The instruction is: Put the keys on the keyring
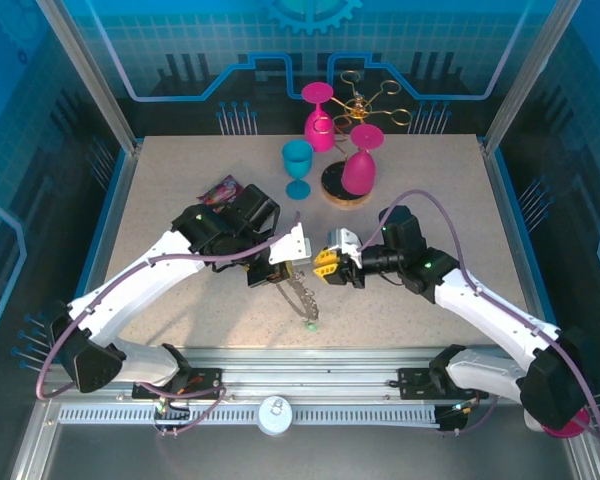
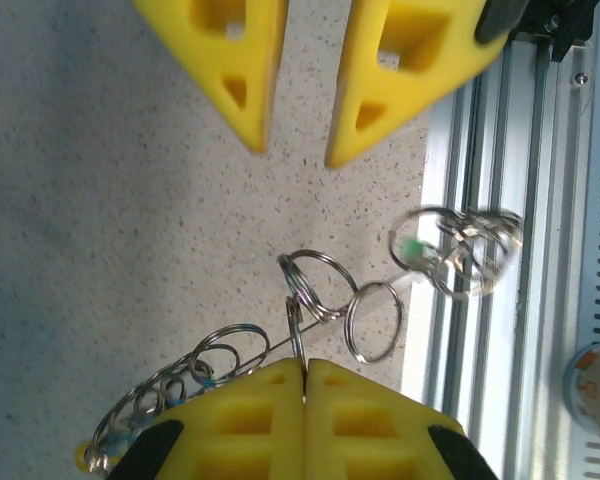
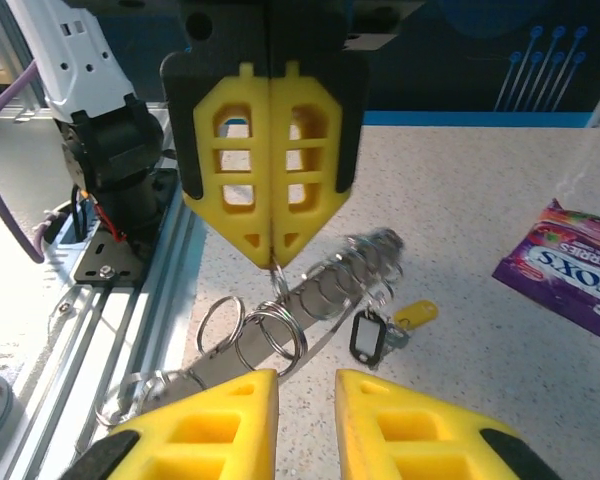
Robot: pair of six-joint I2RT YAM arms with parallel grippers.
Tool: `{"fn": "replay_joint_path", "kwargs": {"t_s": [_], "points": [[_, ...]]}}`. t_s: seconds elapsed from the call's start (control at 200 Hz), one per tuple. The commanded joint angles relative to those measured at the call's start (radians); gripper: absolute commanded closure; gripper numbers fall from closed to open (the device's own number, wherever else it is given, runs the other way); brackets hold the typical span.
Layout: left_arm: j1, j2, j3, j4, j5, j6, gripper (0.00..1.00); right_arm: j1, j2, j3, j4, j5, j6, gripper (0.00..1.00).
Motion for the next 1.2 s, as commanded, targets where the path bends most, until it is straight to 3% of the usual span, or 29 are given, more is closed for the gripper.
{"fn": "replay_joint_path", "kwargs": {"t_s": [0.0,0.445,1.196], "points": [[-0.006,-0.024,-0.026,0.049,0.058,0.100,1.00,0.021,0.008,0.029,0.058,-0.036,0.000,0.77],[-0.013,-0.119,-0.130,0.193,0.051,0.156,1.00,0.055,0.016,0.030,0.027,0.070,-0.159,0.80],[-0.025,-0.131,-0.144,0.235,0.057,0.157,1.00,0.096,0.043,0.019,0.062,0.084,-0.182,0.79]]}}
